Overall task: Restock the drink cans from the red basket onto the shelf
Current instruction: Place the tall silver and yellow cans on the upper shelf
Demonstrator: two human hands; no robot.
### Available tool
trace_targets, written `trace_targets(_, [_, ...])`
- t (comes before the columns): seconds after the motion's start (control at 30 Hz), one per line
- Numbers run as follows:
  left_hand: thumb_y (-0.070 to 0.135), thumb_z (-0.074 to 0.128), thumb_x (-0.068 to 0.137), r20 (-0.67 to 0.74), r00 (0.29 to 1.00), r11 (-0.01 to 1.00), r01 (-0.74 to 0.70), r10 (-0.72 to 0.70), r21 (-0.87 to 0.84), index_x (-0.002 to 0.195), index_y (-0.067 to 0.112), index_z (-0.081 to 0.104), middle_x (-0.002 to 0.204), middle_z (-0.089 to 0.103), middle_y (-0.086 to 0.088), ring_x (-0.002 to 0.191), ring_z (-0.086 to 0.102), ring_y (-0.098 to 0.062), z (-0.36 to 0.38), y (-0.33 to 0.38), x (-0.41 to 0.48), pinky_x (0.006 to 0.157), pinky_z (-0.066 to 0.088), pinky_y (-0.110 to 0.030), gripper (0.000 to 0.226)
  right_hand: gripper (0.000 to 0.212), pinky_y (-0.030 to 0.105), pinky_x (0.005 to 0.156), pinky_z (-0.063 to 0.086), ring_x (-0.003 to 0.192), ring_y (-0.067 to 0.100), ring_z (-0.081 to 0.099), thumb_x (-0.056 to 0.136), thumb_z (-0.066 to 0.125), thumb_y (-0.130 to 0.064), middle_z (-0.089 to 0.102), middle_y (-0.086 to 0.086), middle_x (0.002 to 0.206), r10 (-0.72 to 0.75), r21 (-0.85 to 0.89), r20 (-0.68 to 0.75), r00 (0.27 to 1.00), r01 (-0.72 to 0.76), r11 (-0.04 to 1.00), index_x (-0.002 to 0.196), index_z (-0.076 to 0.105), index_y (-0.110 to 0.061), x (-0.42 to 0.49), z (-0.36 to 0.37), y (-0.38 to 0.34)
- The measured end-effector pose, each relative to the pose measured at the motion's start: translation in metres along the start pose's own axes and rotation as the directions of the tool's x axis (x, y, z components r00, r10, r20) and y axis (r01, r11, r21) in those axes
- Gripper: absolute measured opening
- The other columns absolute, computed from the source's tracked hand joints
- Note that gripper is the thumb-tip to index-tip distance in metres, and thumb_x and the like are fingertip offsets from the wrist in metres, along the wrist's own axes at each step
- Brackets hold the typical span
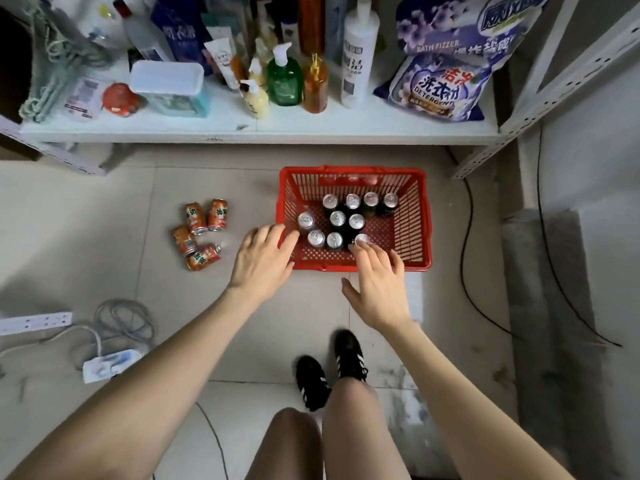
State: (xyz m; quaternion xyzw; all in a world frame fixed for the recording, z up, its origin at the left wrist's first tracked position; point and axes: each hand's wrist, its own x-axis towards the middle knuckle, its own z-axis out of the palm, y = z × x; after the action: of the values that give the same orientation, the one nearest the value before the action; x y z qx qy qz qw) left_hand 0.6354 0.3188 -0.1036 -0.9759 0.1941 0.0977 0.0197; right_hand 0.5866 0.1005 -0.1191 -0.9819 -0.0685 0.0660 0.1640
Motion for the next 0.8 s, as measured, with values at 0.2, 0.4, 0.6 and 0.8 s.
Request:
trace_targets(0.2, [0.029, 0.082, 0.068, 0.086, 0.996, 0.999, -0.009, 0.012, -0.039, 0.124, 0.012, 0.06, 0.116, 0.061, -0.013, 0.103, 0.06, -0.033, 0.073, -0.018, 0.066, 0.09, 0.051, -0.045, 0.063, 0.061, 0.051, 0.101, 0.039, 0.119, 0.026, 0.053, 0.075, 0.072, -0.034, 0.059, 0.003, 0.127, 0.002, 0.016, 0.131, 0.991, -0.004, 1.0, 0.129, 0.053, -0.012, 0.06, 0.076, 0.034])
trace_targets(0.4, [0.027, 0.08, 0.072, 0.142, 0.989, 0.996, -0.033, 0.044, -0.077, 0.135, 0.015, 0.053, 0.124, 0.058, -0.009, 0.109, 0.057, -0.031, 0.166, -0.042, 0.132, 0.095, 0.048, -0.044, 0.07, 0.061, 0.051, 0.101, 0.036, 0.123, 0.026, 0.049, 0.079, 0.07, -0.037, 0.057, 0.002, 0.128, -0.04, 0.062, 0.214, 0.976, 0.028, 0.998, 0.131, 0.049, -0.013, 0.122, 0.169, 0.07])
trace_targets(0.6, [0.026, 0.072, 0.082, 0.25, 0.965, 0.995, -0.058, 0.075, -0.075, 0.144, 0.017, 0.038, 0.138, 0.046, -0.009, 0.122, 0.046, -0.029, 0.252, -0.054, 0.177, 0.103, 0.043, -0.042, 0.07, 0.058, 0.047, 0.113, 0.023, 0.128, 0.022, 0.042, 0.082, 0.067, -0.036, 0.053, 0.0, 0.133, -0.112, 0.058, 0.296, 0.948, 0.1, 0.993, 0.132, 0.046, -0.015, 0.162, 0.257, 0.097])
trace_targets(0.8, [0.019, 0.066, 0.086, 0.272, 0.957, 0.995, -0.103, 0.104, -0.019, 0.15, 0.022, 0.029, 0.146, 0.038, -0.007, 0.129, 0.042, -0.027, 0.306, -0.054, 0.203, 0.104, 0.039, -0.04, 0.074, 0.061, 0.045, 0.114, 0.02, 0.13, 0.022, 0.041, 0.083, 0.067, -0.039, 0.053, 0.001, 0.133, -0.128, 0.093, 0.306, 0.943, 0.104, 0.99, 0.135, 0.044, -0.016, 0.185, 0.318, 0.112])
